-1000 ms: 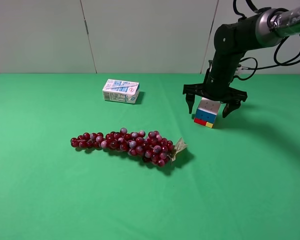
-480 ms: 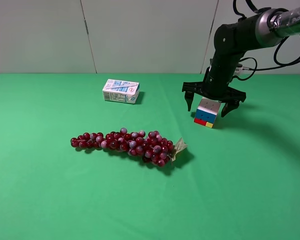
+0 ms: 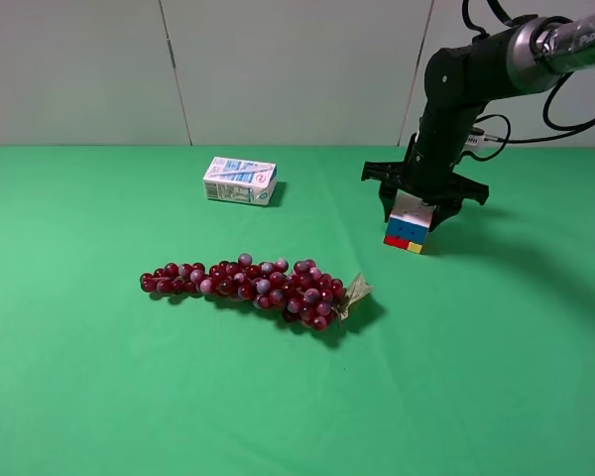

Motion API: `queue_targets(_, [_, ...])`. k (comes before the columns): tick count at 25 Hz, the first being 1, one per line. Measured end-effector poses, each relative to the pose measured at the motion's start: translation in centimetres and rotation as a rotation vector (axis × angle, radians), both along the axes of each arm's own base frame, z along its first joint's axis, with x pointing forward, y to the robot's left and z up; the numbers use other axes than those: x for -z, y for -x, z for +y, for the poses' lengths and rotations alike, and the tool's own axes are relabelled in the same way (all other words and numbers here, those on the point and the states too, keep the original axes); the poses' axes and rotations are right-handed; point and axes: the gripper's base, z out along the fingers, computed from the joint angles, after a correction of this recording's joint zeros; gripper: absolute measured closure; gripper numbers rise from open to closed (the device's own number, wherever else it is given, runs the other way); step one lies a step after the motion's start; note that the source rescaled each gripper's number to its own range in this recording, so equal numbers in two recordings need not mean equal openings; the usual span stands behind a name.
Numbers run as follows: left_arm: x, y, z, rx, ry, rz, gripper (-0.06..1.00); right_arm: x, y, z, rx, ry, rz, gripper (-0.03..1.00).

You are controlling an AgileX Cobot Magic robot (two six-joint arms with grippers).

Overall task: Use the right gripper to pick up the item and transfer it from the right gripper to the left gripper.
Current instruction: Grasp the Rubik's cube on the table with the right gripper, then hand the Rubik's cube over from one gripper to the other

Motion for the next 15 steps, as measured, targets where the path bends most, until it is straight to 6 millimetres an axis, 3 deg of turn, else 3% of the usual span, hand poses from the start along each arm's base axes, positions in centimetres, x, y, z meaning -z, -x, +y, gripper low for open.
queue_targets(11, [0.0, 0.0, 0.0, 0.000, 0.000, 0.000, -0.03, -0.1, 0.0, 0.0, 0.010, -0.002, 0.002, 0.94])
queue_targets(15, [0.0, 0.0, 0.0, 0.000, 0.000, -0.001, -0.03, -1.3, -0.2, 0.1, 0.005, -0.011, -0.010, 0.94])
